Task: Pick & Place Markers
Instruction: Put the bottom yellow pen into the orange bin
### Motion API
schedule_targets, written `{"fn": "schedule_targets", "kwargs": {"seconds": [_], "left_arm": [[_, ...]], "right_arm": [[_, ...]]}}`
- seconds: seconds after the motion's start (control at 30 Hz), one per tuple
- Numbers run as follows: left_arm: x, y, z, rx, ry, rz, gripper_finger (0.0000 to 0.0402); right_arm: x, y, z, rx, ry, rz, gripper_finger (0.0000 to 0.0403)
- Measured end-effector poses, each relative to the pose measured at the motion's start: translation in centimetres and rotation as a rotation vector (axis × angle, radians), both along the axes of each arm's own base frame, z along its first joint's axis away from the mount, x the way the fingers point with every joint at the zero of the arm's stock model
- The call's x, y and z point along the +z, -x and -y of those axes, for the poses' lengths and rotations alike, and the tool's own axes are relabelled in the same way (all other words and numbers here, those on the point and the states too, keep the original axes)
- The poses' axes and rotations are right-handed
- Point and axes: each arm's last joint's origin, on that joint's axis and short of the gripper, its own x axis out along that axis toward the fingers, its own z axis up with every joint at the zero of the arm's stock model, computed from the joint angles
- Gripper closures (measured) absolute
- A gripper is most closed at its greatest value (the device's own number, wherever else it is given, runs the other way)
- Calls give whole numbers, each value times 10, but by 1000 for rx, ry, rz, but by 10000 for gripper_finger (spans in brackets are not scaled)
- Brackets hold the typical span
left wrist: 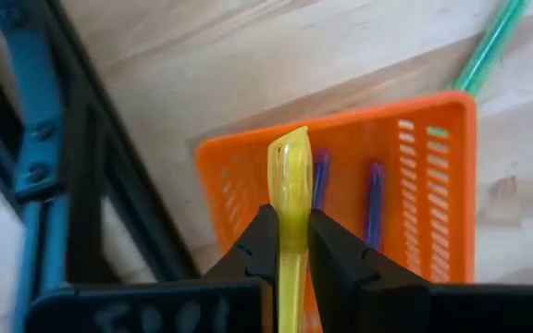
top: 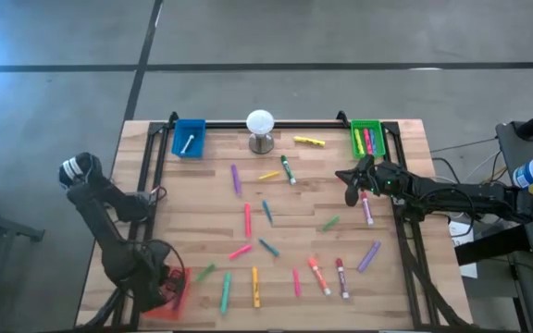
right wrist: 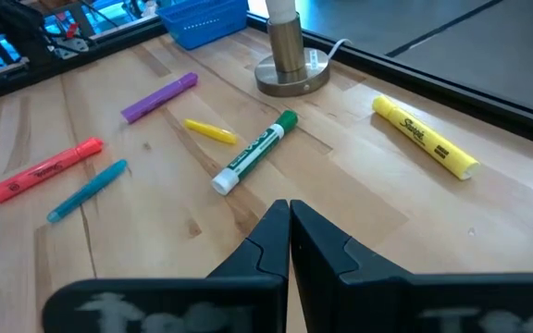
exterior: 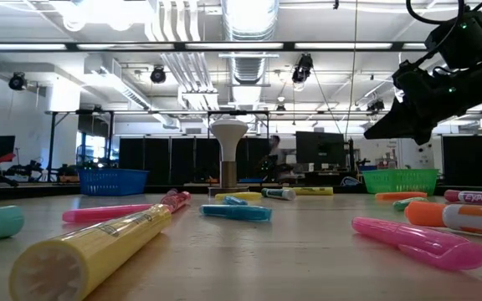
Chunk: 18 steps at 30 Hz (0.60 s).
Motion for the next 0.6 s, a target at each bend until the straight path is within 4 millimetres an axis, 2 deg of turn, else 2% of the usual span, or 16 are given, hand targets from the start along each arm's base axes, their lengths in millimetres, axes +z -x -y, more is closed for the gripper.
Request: {"fn": "schedule_targets", "kwargs": {"seconds": [0.17,0.33,0.6], "left_arm": [[-17,-7,11,-10,65,57,368],[-31,-7,13,-11,46,1,367],[-29,-8,19,-30,123,-40,325]], "right_arm": [[0,0,0,-1,0,0,394],[0,0,0,-1,1,0,394],[0,0,0,-2,1,1,394]]}}
